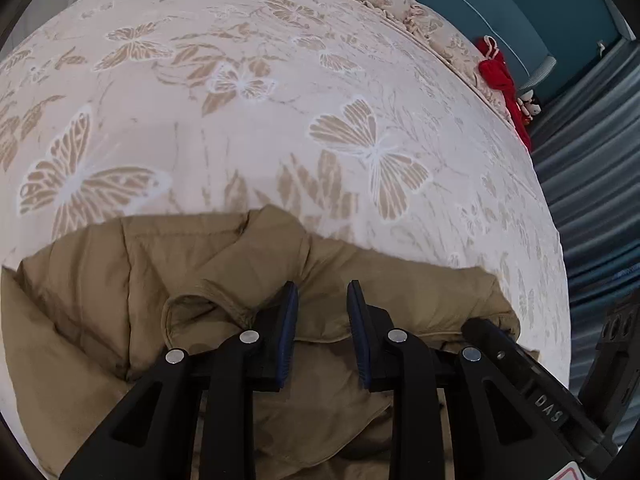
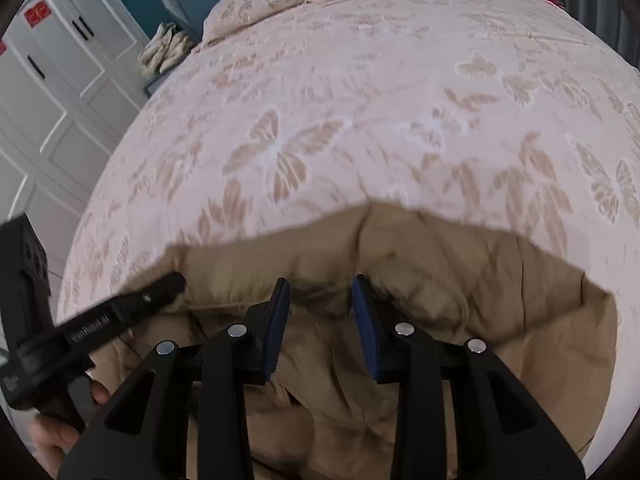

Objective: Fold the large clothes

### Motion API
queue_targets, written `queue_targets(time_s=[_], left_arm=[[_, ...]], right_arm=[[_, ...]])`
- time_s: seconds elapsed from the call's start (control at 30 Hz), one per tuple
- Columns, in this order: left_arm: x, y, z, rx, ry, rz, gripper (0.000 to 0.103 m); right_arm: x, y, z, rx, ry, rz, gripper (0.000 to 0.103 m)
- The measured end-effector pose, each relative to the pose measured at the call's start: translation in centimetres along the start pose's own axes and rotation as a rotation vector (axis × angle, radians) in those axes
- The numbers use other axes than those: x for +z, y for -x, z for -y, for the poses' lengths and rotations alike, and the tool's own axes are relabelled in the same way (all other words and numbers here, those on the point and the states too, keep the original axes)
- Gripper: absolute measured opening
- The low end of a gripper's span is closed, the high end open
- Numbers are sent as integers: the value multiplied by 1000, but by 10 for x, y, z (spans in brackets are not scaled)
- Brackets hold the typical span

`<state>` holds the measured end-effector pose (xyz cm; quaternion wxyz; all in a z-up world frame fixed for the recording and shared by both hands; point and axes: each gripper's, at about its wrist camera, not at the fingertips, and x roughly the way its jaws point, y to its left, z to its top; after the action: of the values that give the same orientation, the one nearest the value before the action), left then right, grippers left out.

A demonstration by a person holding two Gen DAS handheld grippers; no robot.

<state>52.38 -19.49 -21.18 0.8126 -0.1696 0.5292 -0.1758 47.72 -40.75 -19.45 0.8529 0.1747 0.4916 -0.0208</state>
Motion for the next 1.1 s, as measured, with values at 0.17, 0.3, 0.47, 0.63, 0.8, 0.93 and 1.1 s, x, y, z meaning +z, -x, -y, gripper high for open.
queue_targets(time_s=[0.17, 0.3, 0.47, 0.63, 0.8, 0.93, 1.1], left_arm=[[-16, -5, 15, 81, -155, 39, 26], [-24, -17, 18, 123, -209, 66, 26], [-26, -26, 11, 95, -180, 109, 27], [-32, -33, 19, 145, -227, 162, 27], [-37, -39, 22, 181, -255, 193, 27], [-38, -43, 26, 214, -277, 205, 27], [-38, -45, 24, 208, -274, 220, 27]], right_arm=[[-12, -13, -3, -57, 56, 4, 30], [-18, -25, -10, -118, 108, 9, 30], [-21, -37, -15, -171, 149, 40, 30], [-25, -45, -18, -201, 165, 95, 29], [-26, -48, -19, -201, 164, 125, 29], [-26, -49, -17, -191, 162, 143, 29], [-27, -50, -17, -178, 154, 159, 30]])
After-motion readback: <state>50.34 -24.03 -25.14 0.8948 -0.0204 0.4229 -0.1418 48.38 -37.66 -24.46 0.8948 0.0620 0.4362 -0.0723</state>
